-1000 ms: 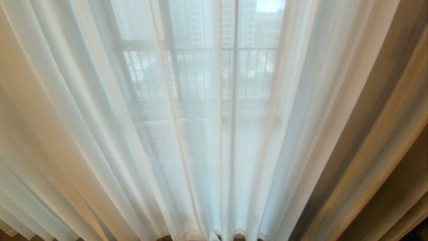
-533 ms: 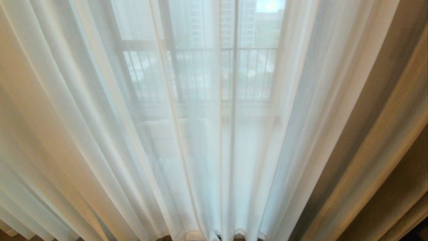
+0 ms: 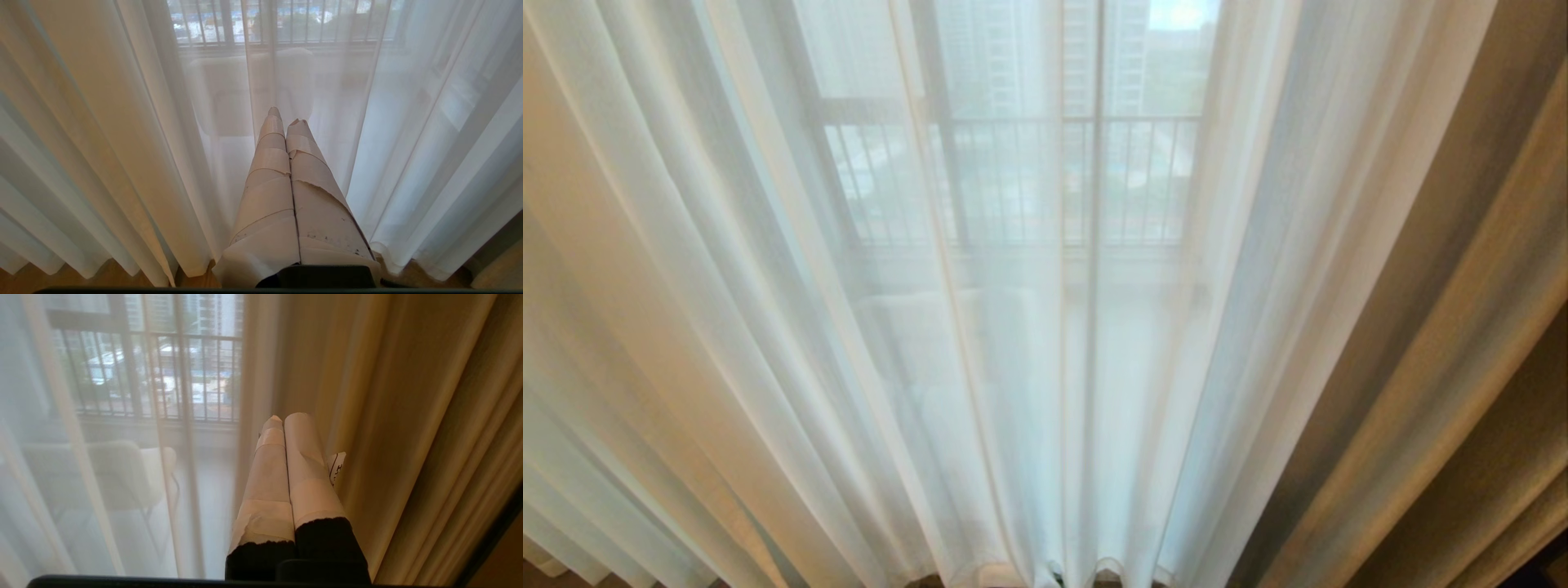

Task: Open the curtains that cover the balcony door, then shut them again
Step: Close the outer curtains on both sides

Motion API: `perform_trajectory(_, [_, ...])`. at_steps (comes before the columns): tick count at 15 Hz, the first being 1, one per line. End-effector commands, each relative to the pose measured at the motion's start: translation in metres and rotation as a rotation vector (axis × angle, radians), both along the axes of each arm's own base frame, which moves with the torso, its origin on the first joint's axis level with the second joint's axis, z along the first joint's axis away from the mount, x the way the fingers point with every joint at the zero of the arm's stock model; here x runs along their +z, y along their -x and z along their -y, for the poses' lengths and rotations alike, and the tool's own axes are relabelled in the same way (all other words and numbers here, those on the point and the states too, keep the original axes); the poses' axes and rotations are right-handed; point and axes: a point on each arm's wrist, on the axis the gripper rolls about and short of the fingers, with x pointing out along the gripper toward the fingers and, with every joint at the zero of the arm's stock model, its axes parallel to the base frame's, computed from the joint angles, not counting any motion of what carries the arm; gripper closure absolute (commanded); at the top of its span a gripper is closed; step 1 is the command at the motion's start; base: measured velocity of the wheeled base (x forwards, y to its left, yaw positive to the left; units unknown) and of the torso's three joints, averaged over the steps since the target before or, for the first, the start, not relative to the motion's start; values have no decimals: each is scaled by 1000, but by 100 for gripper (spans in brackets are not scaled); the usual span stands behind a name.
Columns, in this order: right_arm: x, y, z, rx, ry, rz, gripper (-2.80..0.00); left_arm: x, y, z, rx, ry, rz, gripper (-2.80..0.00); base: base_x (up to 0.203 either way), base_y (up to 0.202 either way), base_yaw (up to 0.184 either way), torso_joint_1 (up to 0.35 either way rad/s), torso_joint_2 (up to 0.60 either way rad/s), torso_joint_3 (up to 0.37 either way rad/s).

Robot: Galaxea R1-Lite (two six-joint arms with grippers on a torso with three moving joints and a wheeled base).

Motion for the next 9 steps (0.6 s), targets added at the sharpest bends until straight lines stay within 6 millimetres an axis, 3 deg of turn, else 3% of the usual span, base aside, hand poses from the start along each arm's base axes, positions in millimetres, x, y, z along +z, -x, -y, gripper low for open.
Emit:
perform_trajectory(1, [43,-49,-1,-24,-15,-79,0,0,0,0,-1,0,1,0,0,0,0,0,0,0])
perform_trajectory(5, [82,-96,3,-135,-39,-102,0,0,0,0,0,0,1,0,0,0,0,0,0,0])
perform_trajectory(9, [86,-129,12,-208,-84,-154,0,0,0,0,0,0,1,0,0,0,0,0,0,0])
